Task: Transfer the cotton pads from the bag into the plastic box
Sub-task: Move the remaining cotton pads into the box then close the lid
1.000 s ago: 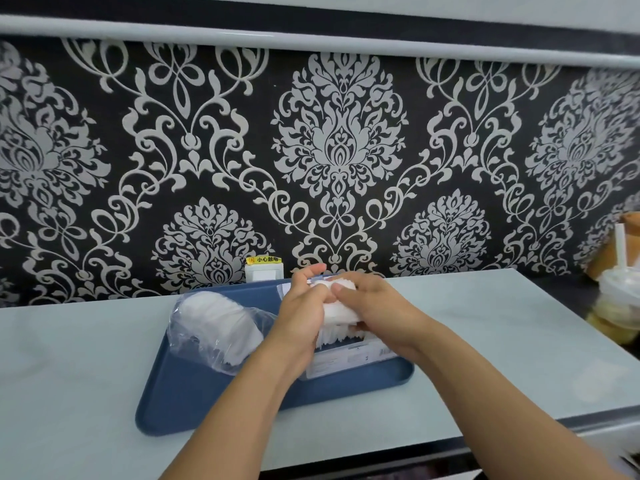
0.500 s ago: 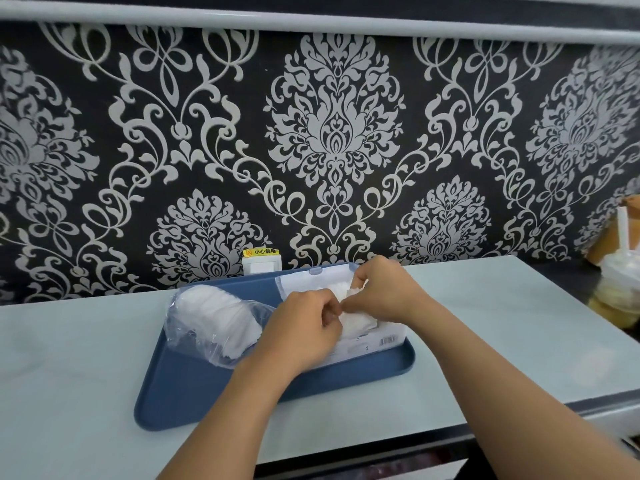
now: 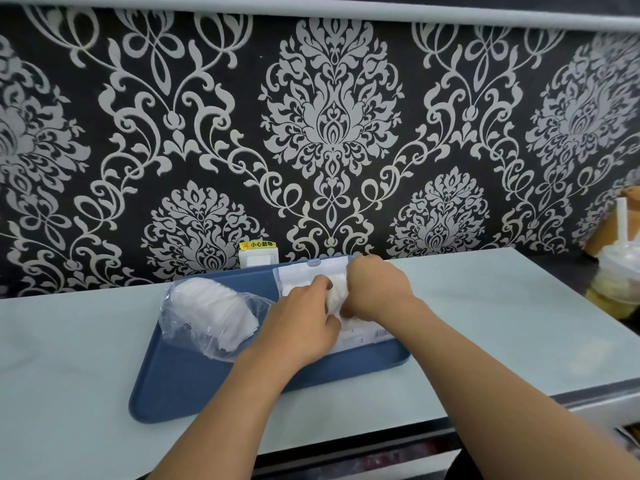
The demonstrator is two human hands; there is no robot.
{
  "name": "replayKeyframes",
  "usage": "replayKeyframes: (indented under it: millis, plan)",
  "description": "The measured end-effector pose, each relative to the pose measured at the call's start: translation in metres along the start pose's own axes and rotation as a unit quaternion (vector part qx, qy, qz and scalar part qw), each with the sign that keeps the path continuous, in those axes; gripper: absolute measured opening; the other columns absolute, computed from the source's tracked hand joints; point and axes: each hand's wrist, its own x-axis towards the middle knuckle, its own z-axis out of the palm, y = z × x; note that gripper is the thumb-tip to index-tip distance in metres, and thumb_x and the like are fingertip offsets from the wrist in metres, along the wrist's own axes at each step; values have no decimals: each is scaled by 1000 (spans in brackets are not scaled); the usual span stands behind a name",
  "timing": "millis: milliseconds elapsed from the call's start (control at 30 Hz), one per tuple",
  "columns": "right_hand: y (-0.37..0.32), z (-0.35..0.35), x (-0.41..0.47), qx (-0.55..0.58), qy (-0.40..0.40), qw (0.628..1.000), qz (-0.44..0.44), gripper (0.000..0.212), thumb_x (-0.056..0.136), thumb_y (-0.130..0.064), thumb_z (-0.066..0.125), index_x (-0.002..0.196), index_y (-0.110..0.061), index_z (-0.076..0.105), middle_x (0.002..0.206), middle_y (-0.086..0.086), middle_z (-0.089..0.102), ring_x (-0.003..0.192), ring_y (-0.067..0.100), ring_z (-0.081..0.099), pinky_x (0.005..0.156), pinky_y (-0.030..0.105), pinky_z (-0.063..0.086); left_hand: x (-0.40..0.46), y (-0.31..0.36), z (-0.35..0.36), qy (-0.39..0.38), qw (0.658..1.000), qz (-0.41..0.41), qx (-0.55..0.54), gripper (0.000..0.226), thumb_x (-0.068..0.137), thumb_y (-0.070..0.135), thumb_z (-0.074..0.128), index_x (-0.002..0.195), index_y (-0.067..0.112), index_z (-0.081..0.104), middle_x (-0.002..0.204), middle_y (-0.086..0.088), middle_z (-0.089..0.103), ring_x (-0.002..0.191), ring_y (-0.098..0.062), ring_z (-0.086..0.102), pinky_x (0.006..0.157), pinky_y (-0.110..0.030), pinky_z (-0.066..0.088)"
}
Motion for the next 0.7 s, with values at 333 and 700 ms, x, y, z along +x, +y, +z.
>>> replayKeyframes:
  millis: [333,700]
  plan:
    - [15,-11,2,220,7,975,-10,36,70,-35,85,71,-5,65,60,-5,60,54,9,53,54,25,44,3,-8,8,-77,996,27,25,39,97,20,38,116,32,71,126,-1,67,109,-28,63,92,-43,53]
    - [-7,-12,-14,177,-90,977,-72,75,99,-66,25,48,-17,50,58,0,59,132,25,49,108,46,39,4,14,-4,-171,985,2,31,43,105,33,22,134,27,53,134,-6,61,110,-29,57,95,-41,46]
